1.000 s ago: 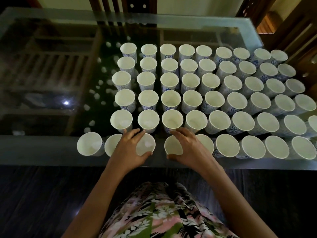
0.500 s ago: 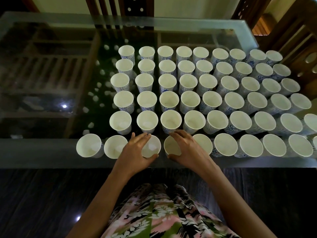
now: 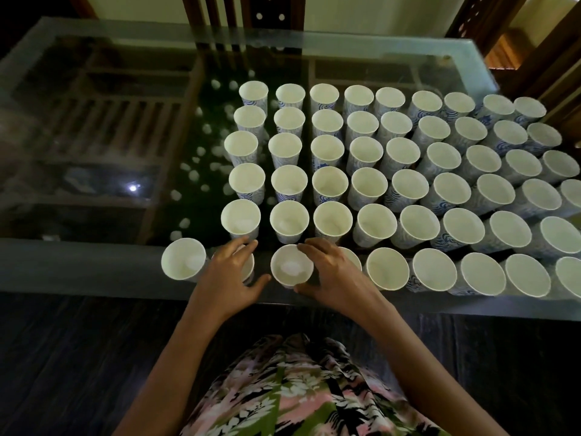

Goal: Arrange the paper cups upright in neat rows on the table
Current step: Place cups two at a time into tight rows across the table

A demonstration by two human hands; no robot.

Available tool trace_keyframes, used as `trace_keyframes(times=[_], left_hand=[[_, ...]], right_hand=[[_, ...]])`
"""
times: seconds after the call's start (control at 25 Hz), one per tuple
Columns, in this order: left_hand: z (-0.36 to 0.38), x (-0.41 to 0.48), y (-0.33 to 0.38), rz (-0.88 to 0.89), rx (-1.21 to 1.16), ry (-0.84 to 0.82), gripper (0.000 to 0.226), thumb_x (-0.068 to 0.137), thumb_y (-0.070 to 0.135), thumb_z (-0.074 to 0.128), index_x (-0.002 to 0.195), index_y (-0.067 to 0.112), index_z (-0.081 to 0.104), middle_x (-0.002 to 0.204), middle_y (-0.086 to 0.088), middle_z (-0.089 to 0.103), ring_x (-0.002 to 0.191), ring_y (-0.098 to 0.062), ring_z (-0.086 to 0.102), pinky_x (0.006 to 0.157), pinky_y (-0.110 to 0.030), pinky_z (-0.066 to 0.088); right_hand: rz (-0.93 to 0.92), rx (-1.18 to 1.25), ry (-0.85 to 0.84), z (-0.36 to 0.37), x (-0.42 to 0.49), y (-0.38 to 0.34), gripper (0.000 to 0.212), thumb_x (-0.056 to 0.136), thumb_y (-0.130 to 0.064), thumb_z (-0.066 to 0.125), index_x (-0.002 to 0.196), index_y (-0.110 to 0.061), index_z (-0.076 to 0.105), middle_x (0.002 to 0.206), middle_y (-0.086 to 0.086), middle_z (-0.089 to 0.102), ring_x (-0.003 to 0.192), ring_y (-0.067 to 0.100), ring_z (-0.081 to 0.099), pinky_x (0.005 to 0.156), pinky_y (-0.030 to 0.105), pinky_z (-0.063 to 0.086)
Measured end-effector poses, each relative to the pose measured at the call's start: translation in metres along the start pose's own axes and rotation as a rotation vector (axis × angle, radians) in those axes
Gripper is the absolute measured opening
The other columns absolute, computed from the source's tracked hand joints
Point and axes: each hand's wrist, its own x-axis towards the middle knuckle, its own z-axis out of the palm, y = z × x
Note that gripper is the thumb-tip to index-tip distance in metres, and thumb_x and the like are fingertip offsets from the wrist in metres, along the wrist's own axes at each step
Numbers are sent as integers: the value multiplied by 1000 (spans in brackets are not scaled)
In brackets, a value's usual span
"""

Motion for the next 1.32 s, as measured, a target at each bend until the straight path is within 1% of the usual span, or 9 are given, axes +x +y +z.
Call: trace_keyframes(times=[0.08,0.2,0.4,0.6,0.76,1.12,1.32], left_hand=[[-5,-2,-10,-12,33,-10,69,70,32,78,130,9,52,138,-10,47,126,-28,45,103,-37,35],[-8,-3,-19,-13,27,-9,71,69,31,78,131,10,51,139,-8,46,128,-26,43,104,-36,34],[-6,-5,-25,19,19,51,67,67,28,80,127,10,55,134,-9,50,120,-29,49,98,-41,41],[-6,0,-27,-2,18,57,67,68,24,79,128,7,53,135,-12,49,122,-31,47,100,-38,38],[-7,1,-26,-8,7,37,67,69,24,78,129,9,52,136,-10,48,124,-28,44,102,-36,35],[-2,-3,-24,15,-1,8,69,68,27,79,130,12,52,136,-8,48,124,-29,45,101,-37,36],[-5,-1,-24,31,-3,-5,71,69,32,78,132,16,49,139,-4,45,126,-25,42,103,-35,34]], right_hand=[[-10,5,-2,4,4,-7,70,70,-25,79,131,-7,49,133,12,48,123,29,45,98,35,38],[1,-9,-25,7,7,-13,71,74,-27,76,134,-10,44,139,9,42,128,25,37,100,31,34],[26,-17,-15,10,8,-14,70,74,-27,77,134,-12,45,140,8,41,128,25,37,100,32,35],[48,-24,-32,9,10,-16,69,77,-29,73,137,-15,41,142,5,38,130,22,34,101,26,29],[51,-15,-47,9,10,-16,69,77,-29,73,137,-14,41,141,5,39,128,21,36,100,25,30],[53,5,-29,10,9,-14,69,76,-28,75,135,-13,44,138,6,43,125,23,41,99,27,34],[58,-9,-31,9,9,-14,71,75,-30,75,136,-13,43,139,6,41,126,23,40,99,29,34]])
